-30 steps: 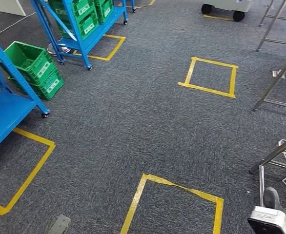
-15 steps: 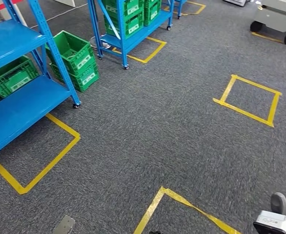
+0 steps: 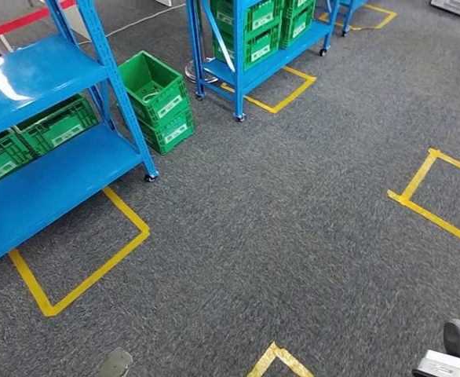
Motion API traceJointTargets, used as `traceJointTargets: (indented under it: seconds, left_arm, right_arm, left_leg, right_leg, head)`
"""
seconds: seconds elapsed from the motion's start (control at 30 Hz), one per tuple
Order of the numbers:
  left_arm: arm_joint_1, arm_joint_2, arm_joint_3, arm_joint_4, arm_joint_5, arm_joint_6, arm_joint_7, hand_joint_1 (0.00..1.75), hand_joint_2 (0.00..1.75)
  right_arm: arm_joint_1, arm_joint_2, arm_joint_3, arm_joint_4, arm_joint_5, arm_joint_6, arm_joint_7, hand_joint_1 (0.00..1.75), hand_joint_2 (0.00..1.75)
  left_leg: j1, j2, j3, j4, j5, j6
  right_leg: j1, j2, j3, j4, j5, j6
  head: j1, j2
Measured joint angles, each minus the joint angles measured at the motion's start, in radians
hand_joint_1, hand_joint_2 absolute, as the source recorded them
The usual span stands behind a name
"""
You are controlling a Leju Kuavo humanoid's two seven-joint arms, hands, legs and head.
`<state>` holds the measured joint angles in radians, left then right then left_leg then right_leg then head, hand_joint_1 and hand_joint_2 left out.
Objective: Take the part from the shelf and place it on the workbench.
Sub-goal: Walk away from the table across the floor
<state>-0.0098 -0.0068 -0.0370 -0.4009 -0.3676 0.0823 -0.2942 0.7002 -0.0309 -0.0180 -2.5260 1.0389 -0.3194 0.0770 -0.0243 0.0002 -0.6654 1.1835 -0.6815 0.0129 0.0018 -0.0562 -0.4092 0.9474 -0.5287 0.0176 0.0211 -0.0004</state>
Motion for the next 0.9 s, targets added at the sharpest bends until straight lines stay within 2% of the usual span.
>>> traceJointTargets:
  seconds: [0.03, 0.07, 0.1, 0.13, 0.17, 0.2, 0.27, 0.3, 0.33, 0.37, 0.4, 0.43, 0.47, 0.5, 0.57, 0.6, 0.63, 0.7, 0.73, 0.77, 0.83, 0.87, 0.9]
  left_arm:
    - [0.003, 0.001, -0.002, 0.000, -0.001, 0.004, -0.002, 0.00, 0.00]
    - [0.006, 0.001, -0.005, 0.000, -0.004, 0.011, -0.001, 0.00, 0.00]
    - [0.007, 0.001, -0.008, 0.000, -0.008, 0.019, 0.001, 0.00, 0.00]
    - [0.007, 0.002, -0.012, 0.000, -0.011, 0.026, 0.003, 0.00, 0.00]
    - [0.003, 0.002, -0.016, 0.000, -0.015, 0.033, 0.005, 0.00, 0.00]
    - [-0.003, 0.002, -0.020, -0.001, -0.018, 0.040, 0.006, 0.00, 0.00]
    - [-0.018, 0.002, -0.026, -0.002, -0.023, 0.055, 0.007, 0.00, 0.00]
    - [-0.024, 0.001, -0.029, -0.002, -0.024, 0.058, 0.008, 0.00, 0.00]
    - [-0.028, 0.000, -0.031, -0.003, -0.025, 0.061, 0.009, 0.00, 0.00]
    - [-0.030, 0.000, -0.033, -0.003, -0.026, 0.063, 0.010, 0.00, 0.00]
    - [-0.030, -0.001, -0.036, -0.003, -0.027, 0.067, 0.012, 0.00, 0.00]
    - [-0.030, -0.001, -0.038, -0.003, -0.029, 0.072, 0.013, 0.00, 0.00]
    - [-0.030, -0.002, -0.041, -0.003, -0.031, 0.080, 0.014, 0.00, 0.00]
    - [-0.030, -0.002, -0.045, -0.003, -0.033, 0.089, 0.016, 0.00, 0.00]
    - [-0.032, -0.003, -0.051, -0.003, -0.037, 0.106, 0.018, 0.00, 0.00]
    - [-0.032, -0.003, -0.053, -0.003, -0.039, 0.114, 0.020, 0.00, 0.00]
    - [-0.031, -0.003, -0.055, -0.002, -0.042, 0.122, 0.022, 0.00, 0.00]
    - [-0.028, -0.001, -0.060, -0.002, -0.046, 0.136, 0.027, 0.00, 0.00]
    - [-0.027, -0.001, -0.063, -0.002, -0.048, 0.142, 0.030, 0.00, 0.00]
    - [-0.026, -0.002, -0.066, -0.002, -0.050, 0.147, 0.033, 0.00, 0.00]
    - [-0.028, -0.006, -0.073, -0.002, -0.054, 0.153, 0.036, 0.00, 0.00]
    - [-0.030, -0.007, -0.075, -0.002, -0.055, 0.155, 0.037, 0.00, 0.00]
    - [-0.032, -0.009, -0.077, -0.002, -0.055, 0.156, 0.037, 0.00, 0.00]
  right_arm:
    - [0.000, 0.001, -0.001, -0.001, 0.001, 0.001, -0.003, 0.00, 0.00]
    - [0.001, 0.002, -0.002, -0.002, 0.002, 0.002, -0.005, 0.00, 0.00]
    - [0.002, 0.002, -0.004, -0.004, 0.004, 0.003, -0.006, 0.00, 0.00]
    - [0.003, 0.004, -0.005, -0.007, 0.006, 0.004, -0.008, 0.00, 0.00]
    - [0.004, 0.005, -0.006, -0.011, 0.009, 0.005, -0.009, 0.00, 0.00]
    - [0.004, 0.006, -0.007, -0.016, 0.012, 0.005, -0.010, 0.00, 0.00]
    - [0.004, 0.008, -0.008, -0.024, 0.017, 0.005, -0.012, 0.00, 0.00]
    - [0.005, 0.008, -0.009, -0.026, 0.018, 0.005, -0.012, 0.00, 0.00]
    - [0.005, 0.009, -0.009, -0.027, 0.019, 0.005, -0.013, 0.00, 0.00]
    - [0.006, 0.010, -0.010, -0.028, 0.020, 0.005, -0.013, 0.00, 0.00]
    - [0.006, 0.010, -0.010, -0.028, 0.021, 0.005, -0.013, 0.00, 0.00]
    - [0.006, 0.011, -0.010, -0.028, 0.022, 0.006, -0.013, 0.00, 0.00]
    - [0.006, 0.012, -0.011, -0.028, 0.024, 0.006, -0.014, 0.00, 0.00]
    - [0.006, 0.014, -0.011, -0.028, 0.025, 0.006, -0.016, 0.00, 0.00]
    - [0.007, 0.019, -0.013, -0.030, 0.028, 0.008, -0.019, 0.00, 0.00]
    - [0.008, 0.022, -0.014, -0.031, 0.029, 0.009, -0.020, 0.00, 0.00]
    - [0.009, 0.024, -0.015, -0.031, 0.031, 0.010, -0.022, 0.00, 0.00]
    - [0.009, 0.029, -0.016, -0.033, 0.035, 0.013, -0.024, 0.00, 0.00]
    - [0.009, 0.032, -0.015, -0.034, 0.037, 0.016, -0.025, 0.00, 0.00]
    - [0.011, 0.035, -0.015, -0.036, 0.039, 0.018, -0.026, 0.00, 0.00]
    - [0.016, 0.043, -0.015, -0.041, 0.042, 0.023, -0.028, 0.00, 0.00]
    - [0.018, 0.047, -0.015, -0.043, 0.043, 0.024, -0.028, 0.00, 0.00]
    - [0.019, 0.050, -0.015, -0.044, 0.044, 0.024, -0.028, 0.00, 0.00]
  left_leg:
    - [-0.011, 0.020, -0.019, -0.057, 0.106, 0.014]
    - [-0.021, 0.039, -0.036, -0.115, 0.224, 0.026]
    - [-0.029, 0.054, -0.050, -0.151, 0.322, 0.031]
    - [-0.035, 0.061, -0.062, -0.166, 0.378, 0.030]
    - [-0.034, 0.052, -0.066, -0.163, 0.382, 0.028]
    - [-0.032, 0.041, -0.066, -0.150, 0.371, 0.026]
    - [-0.026, 0.016, -0.063, -0.149, 0.356, 0.033]
    - [-0.022, 0.005, -0.061, -0.150, 0.351, 0.037]
    - [-0.020, -0.007, -0.059, -0.150, 0.347, 0.040]
    - [-0.017, -0.020, -0.058, -0.150, 0.344, 0.041]
    - [-0.014, -0.033, -0.057, -0.150, 0.341, 0.040]
    - [-0.011, -0.048, -0.056, -0.150, 0.339, 0.038]
    - [-0.008, -0.063, -0.054, -0.150, 0.337, 0.036]
    - [-0.005, -0.078, -0.051, -0.150, 0.337, 0.033]
    - [0.000, -0.107, -0.047, -0.150, 0.340, 0.022]
    - [0.001, -0.121, -0.046, -0.151, 0.344, 0.014]
    - [0.002, -0.132, -0.046, -0.153, 0.351, 0.007]
    - [0.002, -0.150, -0.048, -0.161, 0.364, -0.007]
    - [-0.001, -0.138, -0.050, -0.160, 0.357, -0.013]
    - [-0.004, -0.115, -0.057, -0.144, 0.332, -0.021]
    - [-0.004, -0.049, -0.082, -0.052, 0.240, -0.034]
    - [0.001, -0.029, -0.097, 0.014, 0.194, -0.040]
    - [0.006, -0.018, -0.106, 0.072, 0.164, -0.045]
  right_leg:
    - [0.003, -0.010, 0.035, -0.001, -0.023, 0.001]
    - [0.007, -0.016, 0.061, 0.005, -0.051, 0.003]
    - [0.011, -0.022, 0.075, 0.012, -0.080, 0.002]
    - [0.015, -0.027, 0.087, 0.019, -0.106, 0.001]
    - [0.016, -0.035, 0.096, 0.021, -0.128, 0.001]
    - [0.015, -0.035, 0.107, 0.017, -0.146, 0.001]
    - [0.014, -0.002, 0.106, 0.046, -0.185, 0.008]
    - [0.013, 0.023, 0.084, 0.089, -0.215, 0.011]
    - [0.013, 0.042, 0.045, 0.155, -0.248, 0.014]
    - [0.011, 0.049, -0.002, 0.225, -0.271, 0.016]
    - [0.009, 0.051, -0.046, 0.281, -0.274, 0.017]
    - [0.007, 0.053, -0.078, 0.307, -0.253, 0.018]
    - [0.005, 0.055, -0.092, 0.292, -0.213, 0.019]
    - [0.003, 0.064, -0.091, 0.245, -0.163, 0.019]
    - [0.000, 0.102, -0.073, 0.141, -0.083, 0.020]
    - [-0.001, 0.116, -0.070, 0.112, -0.062, 0.019]
    - [0.001, 0.122, -0.071, 0.102, -0.053, 0.017]
    - [0.000, 0.103, -0.079, 0.099, -0.041, 0.005]
    - [-0.002, 0.091, -0.081, 0.096, -0.034, -0.003]
    - [-0.004, 0.078, -0.085, 0.092, -0.026, -0.011]
    - [-0.006, 0.050, -0.097, 0.088, -0.012, -0.021]
    - [-0.005, 0.035, -0.105, 0.088, -0.006, -0.023]
    - [-0.005, 0.020, -0.111, 0.089, 0.000, -0.023]
  head:
    - [0.000, -0.001]
    - [-0.002, -0.001]
    - [-0.001, -0.001]
    - [-0.001, -0.001]
    - [-0.001, 0.000]
    - [0.001, 0.000]
    - [0.004, 0.000]
    - [0.007, 0.000]
    - [0.011, 0.000]
    - [0.012, 0.000]
    - [0.012, 0.000]
    - [0.013, 0.000]
    - [0.013, 0.000]
    - [0.013, 0.000]
    - [0.013, 0.000]
    - [0.013, 0.000]
    - [0.012, 0.000]
    - [0.012, 0.000]
    - [0.010, 0.000]
    - [0.006, 0.000]
    - [-0.004, 0.000]
    - [-0.007, 0.000]
    - [-0.007, 0.000]
